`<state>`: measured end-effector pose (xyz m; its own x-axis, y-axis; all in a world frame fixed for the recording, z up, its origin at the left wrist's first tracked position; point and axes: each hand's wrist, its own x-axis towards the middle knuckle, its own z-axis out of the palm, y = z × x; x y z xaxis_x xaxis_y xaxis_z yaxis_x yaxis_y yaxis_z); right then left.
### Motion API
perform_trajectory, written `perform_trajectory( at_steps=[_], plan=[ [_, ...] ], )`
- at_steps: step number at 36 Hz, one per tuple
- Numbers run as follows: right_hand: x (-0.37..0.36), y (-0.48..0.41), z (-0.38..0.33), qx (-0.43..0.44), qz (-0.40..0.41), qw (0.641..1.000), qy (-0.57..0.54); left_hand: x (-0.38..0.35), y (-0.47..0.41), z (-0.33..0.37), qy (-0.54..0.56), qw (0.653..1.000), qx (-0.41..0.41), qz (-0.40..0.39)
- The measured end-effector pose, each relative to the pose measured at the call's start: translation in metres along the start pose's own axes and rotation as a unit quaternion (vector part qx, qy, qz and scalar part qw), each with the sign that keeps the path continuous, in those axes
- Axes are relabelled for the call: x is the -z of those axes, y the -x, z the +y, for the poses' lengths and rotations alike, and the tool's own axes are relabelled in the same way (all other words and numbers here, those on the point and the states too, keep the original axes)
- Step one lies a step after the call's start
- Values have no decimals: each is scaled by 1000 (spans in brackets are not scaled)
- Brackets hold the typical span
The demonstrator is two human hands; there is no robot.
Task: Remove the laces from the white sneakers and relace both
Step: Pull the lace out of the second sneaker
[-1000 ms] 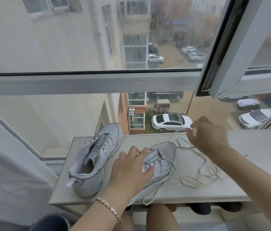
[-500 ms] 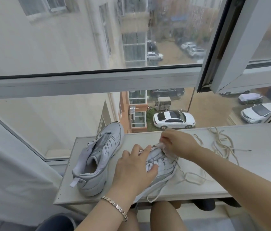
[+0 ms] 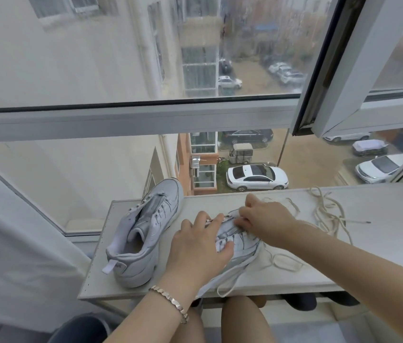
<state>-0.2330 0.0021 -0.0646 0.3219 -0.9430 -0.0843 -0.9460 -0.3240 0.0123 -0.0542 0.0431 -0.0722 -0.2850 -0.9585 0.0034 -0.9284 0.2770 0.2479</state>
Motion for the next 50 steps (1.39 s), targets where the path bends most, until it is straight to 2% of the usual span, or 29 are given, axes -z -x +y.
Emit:
perform_trajectory(
  at_steps=[2,4,7,13,15,17,18,19,21,23,24,25,27,29,32,38,40,42,44,47,50],
  plan=[
    [-1,-1,-3,-30,4,996,-87,1,0,0,-1,1000,-2,-5],
    [7,-5,-3,-78,29,970,-229,2,0,0,-3,1000,-4,-10],
    [47,-17,1,-141,156,885,-415,2,0,0,1,1000,-10,-17],
    [140,-30,13,-131,377,752,-524,4,0,0,-2,1000,-6,-17],
    [145,-30,14,-146,377,710,-577,4,1,0,-4,1000,-7,-17],
    [139,-27,12,-156,298,665,-667,4,0,1,-5,1000,-7,-16],
    [134,-24,11,-156,254,660,-690,3,0,2,-7,1000,-6,-16],
    [126,-22,10,-157,218,682,-680,3,0,2,-8,1000,-5,-16],
    [107,-16,9,-157,177,783,-575,3,0,2,-6,1000,-5,-16],
    [85,-9,11,-121,149,898,-395,3,0,2,-2,1000,-7,-14],
    [75,-6,13,-98,122,940,-304,3,0,2,0,1000,-8,-13],
    [65,-5,14,-80,81,968,-223,3,0,2,1,1000,-7,-12],
    [48,-2,15,-52,-14,987,-150,2,0,2,-1,1000,-5,-11],
    [35,-2,10,-38,-77,985,-151,2,-1,1,-3,1000,-3,-13],
    [28,-4,1,-40,-104,988,-109,1,-1,1,0,1000,-2,-15],
    [25,-5,-4,11,-26,1000,7,0,-1,0,0,1000,-4,-9],
    [17,-2,-2,-3,-28,1000,-12,0,-2,1,0,1000,-4,-7],
    [13,1,-2,-31,-8,994,-107,0,-1,1,1,1000,-5,-5],
    [17,2,-3,-72,43,959,-272,1,-1,1,3,1000,-5,-3],
    [42,-5,-2,-154,139,847,-489,1,0,2,8,1000,-3,-5],
    [71,-15,-3,-175,153,738,-633,3,1,2,11,1000,1,-1]
  ],
)
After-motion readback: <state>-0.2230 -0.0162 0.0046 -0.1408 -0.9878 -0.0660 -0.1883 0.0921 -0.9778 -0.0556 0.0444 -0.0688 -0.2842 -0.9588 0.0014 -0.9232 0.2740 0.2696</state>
